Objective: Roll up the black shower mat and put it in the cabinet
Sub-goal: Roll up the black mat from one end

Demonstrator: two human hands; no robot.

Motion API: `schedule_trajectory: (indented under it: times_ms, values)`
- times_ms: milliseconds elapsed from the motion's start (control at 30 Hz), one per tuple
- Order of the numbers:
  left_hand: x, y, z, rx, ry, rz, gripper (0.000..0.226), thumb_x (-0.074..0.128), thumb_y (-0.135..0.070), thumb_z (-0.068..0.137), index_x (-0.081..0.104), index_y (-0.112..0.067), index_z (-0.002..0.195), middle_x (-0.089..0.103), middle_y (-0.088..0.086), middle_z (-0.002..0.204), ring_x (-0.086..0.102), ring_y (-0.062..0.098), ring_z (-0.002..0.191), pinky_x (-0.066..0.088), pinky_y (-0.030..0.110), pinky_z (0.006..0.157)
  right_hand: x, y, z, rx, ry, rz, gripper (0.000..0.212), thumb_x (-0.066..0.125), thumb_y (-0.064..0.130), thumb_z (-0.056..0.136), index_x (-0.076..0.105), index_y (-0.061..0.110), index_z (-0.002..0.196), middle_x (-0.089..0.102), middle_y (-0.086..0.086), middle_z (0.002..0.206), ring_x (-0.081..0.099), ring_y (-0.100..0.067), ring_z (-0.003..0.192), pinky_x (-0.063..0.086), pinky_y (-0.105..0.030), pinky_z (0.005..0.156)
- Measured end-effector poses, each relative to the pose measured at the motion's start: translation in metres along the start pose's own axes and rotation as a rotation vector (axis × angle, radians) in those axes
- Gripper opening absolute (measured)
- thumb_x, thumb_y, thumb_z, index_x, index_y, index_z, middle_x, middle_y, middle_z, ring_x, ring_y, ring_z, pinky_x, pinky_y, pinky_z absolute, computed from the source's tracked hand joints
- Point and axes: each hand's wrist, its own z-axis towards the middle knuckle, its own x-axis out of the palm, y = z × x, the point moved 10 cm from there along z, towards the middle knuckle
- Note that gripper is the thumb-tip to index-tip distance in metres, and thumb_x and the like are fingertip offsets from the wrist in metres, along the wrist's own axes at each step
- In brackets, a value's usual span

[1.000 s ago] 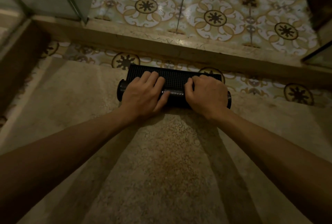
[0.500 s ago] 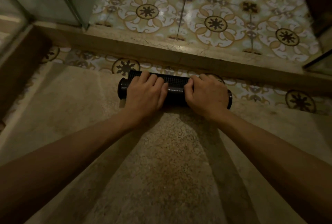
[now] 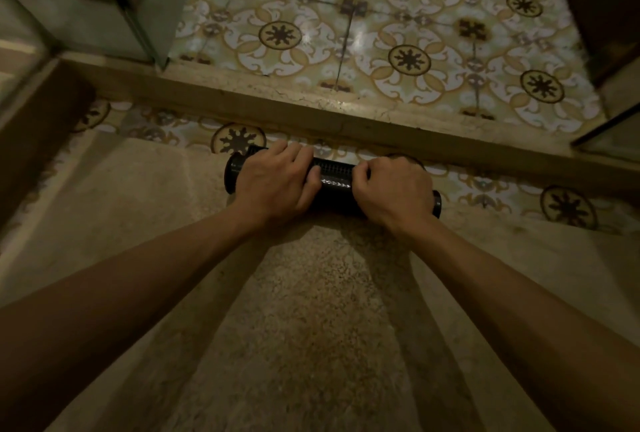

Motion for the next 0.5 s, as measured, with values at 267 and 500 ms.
schedule_trajectory:
  times_ms: [267,500]
  values:
    - [0.000,0.005,0.009,-0.032,-0.007,-0.044,0.037,0.035,-0.039,0.097,0.058,-0.013,0.083,0.062,0.006,0.076,0.055,0.022,0.064,0.028,0.028,0.052,-0.014,0.007,-0.012,-0.042,-0.119,-0.024,0.046,0.040,0.039,0.102,0.067,0.011,0.080,0.059,-0.007,0.072,0.051,-0.024,0.065,0.036,-0.034,0.055]
    - [0.007,0.017,0.026,-0.069,0.030,-0.097,0.047,0.031,-0.050,0.098,0.056,-0.023,0.069,0.057,-0.005,0.065,0.044,0.010,0.053,0.023,0.024,0.046,-0.007,-0.001,-0.022,-0.063,-0.162,-0.102,0.043,0.035,0.041,0.102,0.065,0.012,0.094,0.063,-0.011,0.090,0.053,-0.029,0.082,0.039,-0.037,0.061]
